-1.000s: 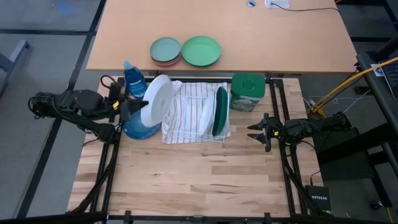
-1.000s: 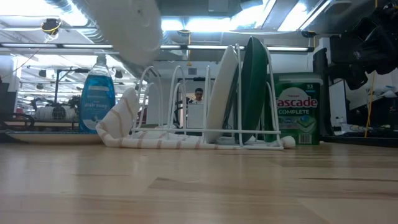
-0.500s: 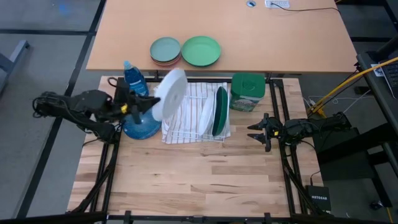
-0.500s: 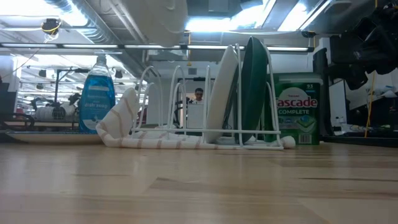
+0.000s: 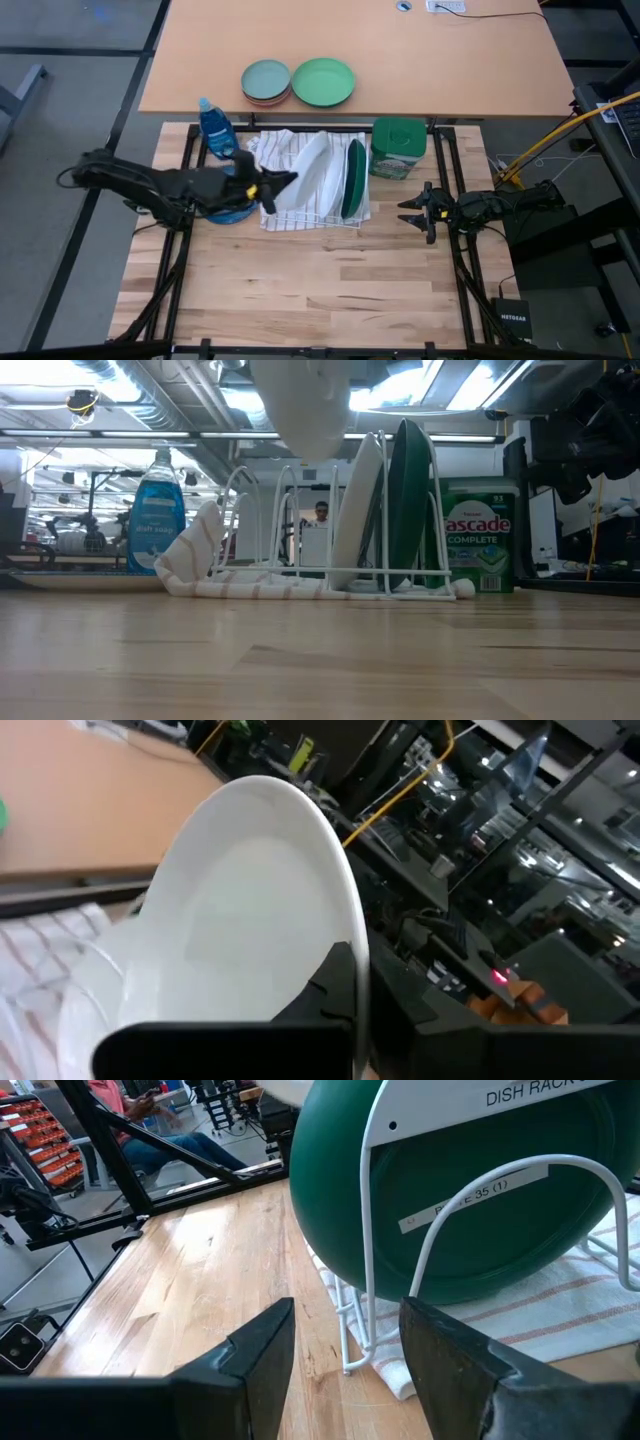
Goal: Sort dishes
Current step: Put the white plate into the dish rack
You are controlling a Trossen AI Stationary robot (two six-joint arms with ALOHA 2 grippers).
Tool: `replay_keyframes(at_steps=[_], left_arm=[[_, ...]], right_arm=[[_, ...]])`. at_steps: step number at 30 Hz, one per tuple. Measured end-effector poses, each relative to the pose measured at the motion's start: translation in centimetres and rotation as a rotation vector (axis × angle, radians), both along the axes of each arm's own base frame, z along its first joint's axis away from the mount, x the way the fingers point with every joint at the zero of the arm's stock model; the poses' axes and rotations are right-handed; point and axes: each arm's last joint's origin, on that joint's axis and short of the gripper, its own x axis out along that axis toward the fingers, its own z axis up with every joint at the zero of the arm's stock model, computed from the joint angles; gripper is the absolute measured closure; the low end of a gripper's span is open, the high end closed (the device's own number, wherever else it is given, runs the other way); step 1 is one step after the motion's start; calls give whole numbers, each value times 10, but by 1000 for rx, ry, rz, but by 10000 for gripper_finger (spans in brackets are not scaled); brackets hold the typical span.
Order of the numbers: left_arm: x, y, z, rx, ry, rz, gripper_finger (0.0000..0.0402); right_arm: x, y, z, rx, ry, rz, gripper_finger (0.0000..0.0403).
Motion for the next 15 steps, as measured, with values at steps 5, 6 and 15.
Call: replay_keyframes(at_steps=[5, 6, 15], left_arm=[[16, 4, -15, -46, 37, 59, 401], [18, 6, -17, -47, 43, 72, 401], [30, 18, -28, -65, 68, 128, 401]], right_arm=[[0, 0, 0, 0, -1, 0, 217], [0, 0, 0, 0, 0, 0, 217], [0, 0, 0, 0, 0, 0, 217]])
